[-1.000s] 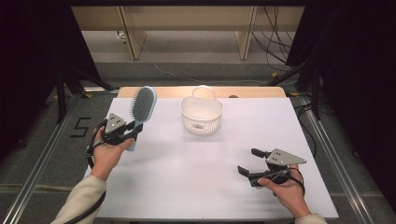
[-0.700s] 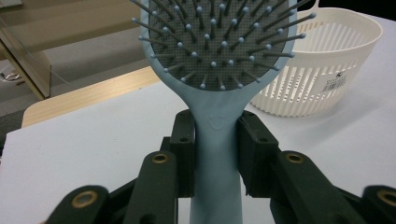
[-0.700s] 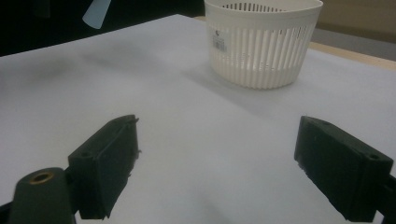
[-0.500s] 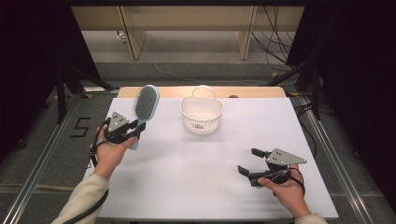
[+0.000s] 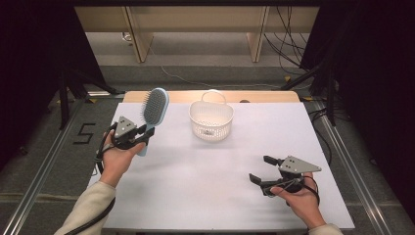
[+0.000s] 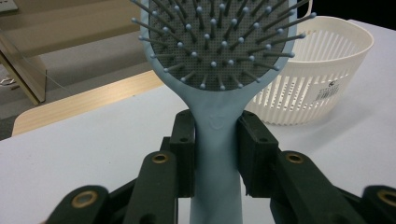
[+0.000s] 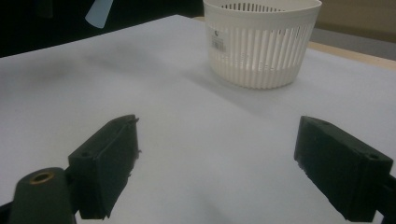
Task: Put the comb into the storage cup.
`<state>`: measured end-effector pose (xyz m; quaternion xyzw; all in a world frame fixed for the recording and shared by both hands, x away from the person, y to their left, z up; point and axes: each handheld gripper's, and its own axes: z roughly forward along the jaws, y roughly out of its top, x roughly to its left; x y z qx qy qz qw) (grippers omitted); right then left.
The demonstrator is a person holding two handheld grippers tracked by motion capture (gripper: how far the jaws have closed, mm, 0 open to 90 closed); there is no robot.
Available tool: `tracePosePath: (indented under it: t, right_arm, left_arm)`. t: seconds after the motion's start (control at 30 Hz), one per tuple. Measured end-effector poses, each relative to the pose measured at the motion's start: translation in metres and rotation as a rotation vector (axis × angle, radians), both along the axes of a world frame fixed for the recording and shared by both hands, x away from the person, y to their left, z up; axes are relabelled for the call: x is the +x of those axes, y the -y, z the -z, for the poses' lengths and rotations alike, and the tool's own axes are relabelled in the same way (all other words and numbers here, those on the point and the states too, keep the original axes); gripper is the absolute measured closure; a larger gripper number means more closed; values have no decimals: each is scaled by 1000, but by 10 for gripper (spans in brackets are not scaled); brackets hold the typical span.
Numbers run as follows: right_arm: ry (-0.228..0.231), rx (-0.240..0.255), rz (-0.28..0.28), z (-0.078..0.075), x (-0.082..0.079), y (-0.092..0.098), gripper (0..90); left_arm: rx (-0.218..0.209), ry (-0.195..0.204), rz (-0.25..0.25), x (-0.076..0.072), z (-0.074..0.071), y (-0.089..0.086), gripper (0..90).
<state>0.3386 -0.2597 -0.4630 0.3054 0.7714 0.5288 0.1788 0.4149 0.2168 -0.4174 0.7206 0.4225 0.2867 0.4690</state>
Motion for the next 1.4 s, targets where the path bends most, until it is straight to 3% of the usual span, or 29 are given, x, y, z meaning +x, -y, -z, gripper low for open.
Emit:
tracePosePath:
  t: [1.4]
  right_arm:
    - [-6, -2, -2, 0, 0, 0, 147]
  left_arm:
    - [-14, 6, 22, 6, -7, 9, 696]
